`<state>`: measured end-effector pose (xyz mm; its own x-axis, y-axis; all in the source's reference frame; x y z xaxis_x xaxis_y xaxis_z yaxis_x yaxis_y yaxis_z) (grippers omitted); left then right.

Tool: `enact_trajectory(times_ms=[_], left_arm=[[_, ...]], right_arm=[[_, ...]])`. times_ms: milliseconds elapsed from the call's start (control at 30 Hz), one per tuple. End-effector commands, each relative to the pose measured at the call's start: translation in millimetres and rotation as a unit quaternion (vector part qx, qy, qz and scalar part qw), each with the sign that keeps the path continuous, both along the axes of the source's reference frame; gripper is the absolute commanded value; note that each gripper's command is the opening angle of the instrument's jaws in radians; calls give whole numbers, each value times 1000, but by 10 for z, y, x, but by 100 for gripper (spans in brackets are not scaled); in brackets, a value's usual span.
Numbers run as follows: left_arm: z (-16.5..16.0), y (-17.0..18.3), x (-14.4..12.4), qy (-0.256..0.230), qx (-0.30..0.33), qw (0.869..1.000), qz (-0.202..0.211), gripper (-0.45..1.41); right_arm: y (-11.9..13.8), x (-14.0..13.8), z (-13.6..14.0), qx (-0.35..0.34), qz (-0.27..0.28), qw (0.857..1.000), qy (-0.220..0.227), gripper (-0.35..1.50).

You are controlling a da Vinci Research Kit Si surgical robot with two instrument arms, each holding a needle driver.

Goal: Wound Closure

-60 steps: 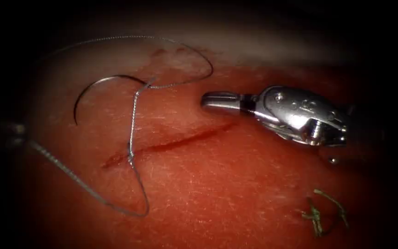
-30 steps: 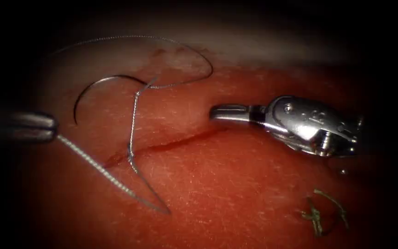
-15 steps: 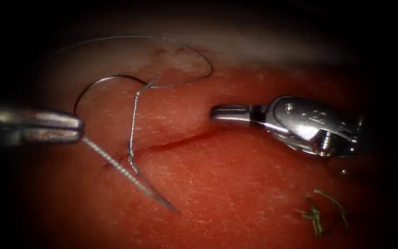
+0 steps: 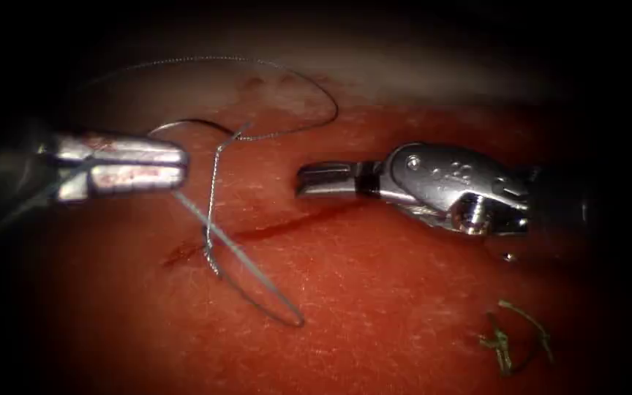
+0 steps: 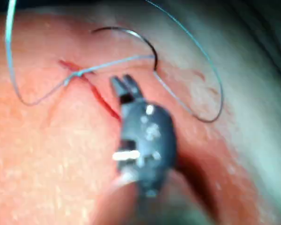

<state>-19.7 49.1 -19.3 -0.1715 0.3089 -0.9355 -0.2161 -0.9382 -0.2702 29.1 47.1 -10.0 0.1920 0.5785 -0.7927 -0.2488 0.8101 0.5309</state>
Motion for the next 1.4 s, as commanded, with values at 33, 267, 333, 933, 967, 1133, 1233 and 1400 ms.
enact_trajectory(times_ms=[33, 267, 333, 933, 967, 1133, 1233, 1400], left_arm=[[9, 3, -6, -7, 1, 1000, 0, -35], [32, 20, 0, -20, 16, 1000, -17, -35], [34, 23, -4, -24, 15, 999, -22, -35], [149, -4, -9, 26, -28, 998, -48, -35], [157, -9, -10, 33, -31, 998, -45, -35], [180, -20, -4, 54, -32, 997, -35, -35], [194, -28, -1, 62, -26, 997, -33, -35], [211, -48, 1, 75, -21, 997, -24, -35]], right_arm=[[-7, 21, 2, 1, -4, 1000, 5, 52], [-16, 39, 0, 1, -23, 1000, 16, 84], [-18, 45, 3, -1, -18, 1000, 13, 89], [-38, 62, -13, 10, -50, 993, 110, -35], [-38, 63, -17, 11, -47, 992, 115, -35], [-34, 61, -30, 15, -35, 989, 140, -35], [-34, 63, -33, 24, -19, 986, 163, -35], [-30, 58, -32, 35, 5, 983, 182, -35]])
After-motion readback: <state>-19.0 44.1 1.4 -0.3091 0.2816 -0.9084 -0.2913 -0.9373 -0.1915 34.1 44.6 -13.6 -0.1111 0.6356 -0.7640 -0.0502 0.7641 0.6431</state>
